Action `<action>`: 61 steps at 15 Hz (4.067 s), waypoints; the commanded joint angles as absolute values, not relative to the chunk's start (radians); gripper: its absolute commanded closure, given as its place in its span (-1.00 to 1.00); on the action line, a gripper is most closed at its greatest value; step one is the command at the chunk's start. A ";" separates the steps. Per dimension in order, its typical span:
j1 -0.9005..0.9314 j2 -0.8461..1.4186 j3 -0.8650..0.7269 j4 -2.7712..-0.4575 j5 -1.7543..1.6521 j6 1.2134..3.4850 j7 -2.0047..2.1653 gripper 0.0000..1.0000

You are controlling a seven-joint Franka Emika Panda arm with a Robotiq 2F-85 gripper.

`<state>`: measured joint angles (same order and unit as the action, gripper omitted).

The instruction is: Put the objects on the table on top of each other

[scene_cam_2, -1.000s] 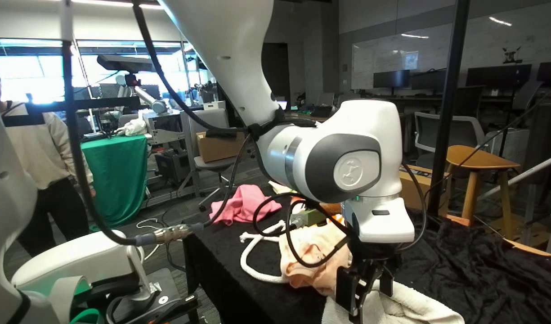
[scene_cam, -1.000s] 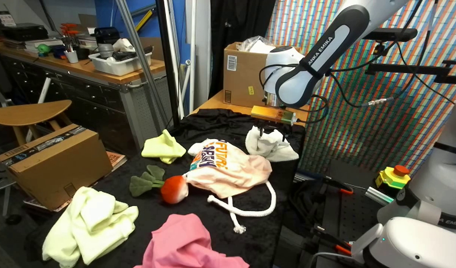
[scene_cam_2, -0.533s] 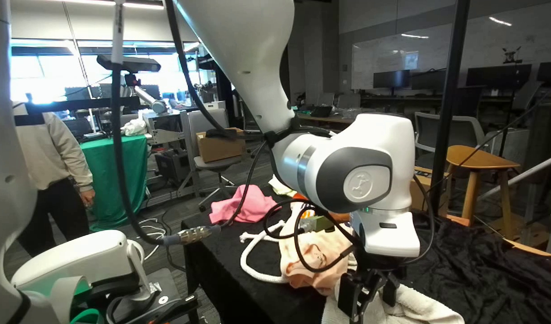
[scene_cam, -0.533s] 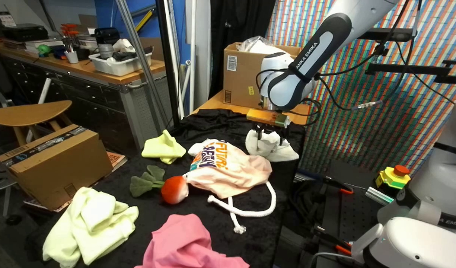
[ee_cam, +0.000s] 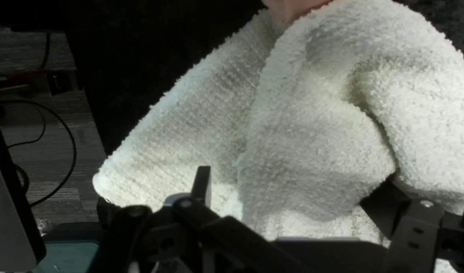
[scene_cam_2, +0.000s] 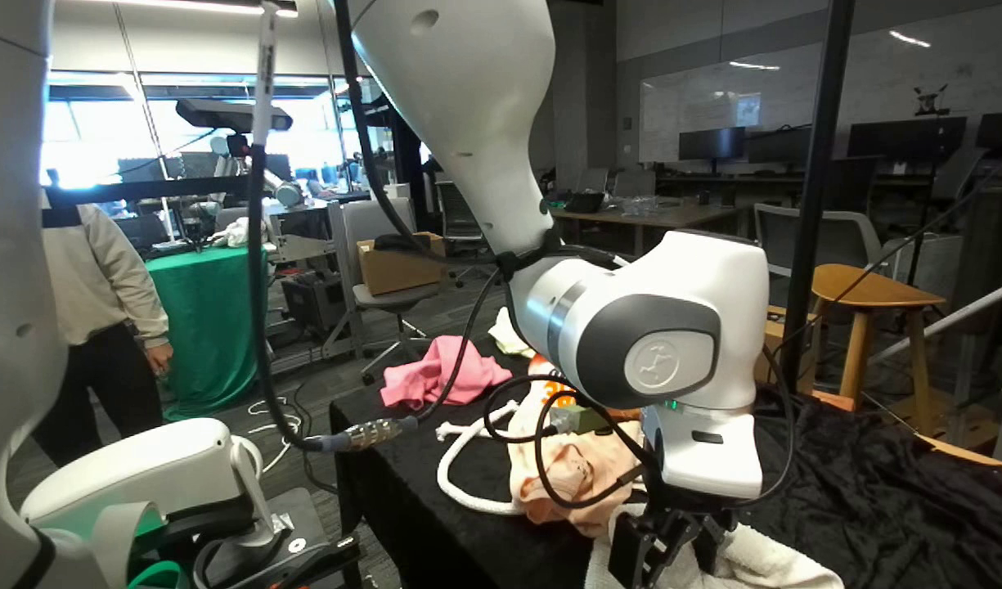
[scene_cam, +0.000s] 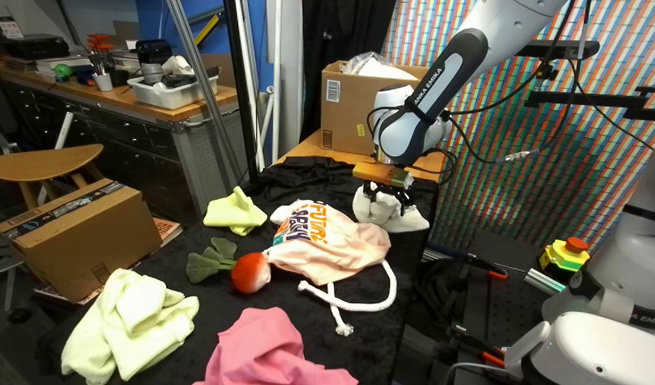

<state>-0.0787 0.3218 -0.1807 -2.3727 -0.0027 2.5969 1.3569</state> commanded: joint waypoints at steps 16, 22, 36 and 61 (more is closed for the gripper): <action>-0.015 0.253 -0.275 -2.309 -0.154 2.519 1.385 0.81; -0.009 0.147 -0.262 -2.281 -0.300 2.455 1.385 0.92; -0.036 -0.026 -0.113 -2.069 -0.401 2.262 1.240 0.92; 0.022 -0.108 0.042 -1.989 -0.179 1.990 0.272 0.92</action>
<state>0.0181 -0.1591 0.0271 -2.0096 -0.1904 2.0165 0.3267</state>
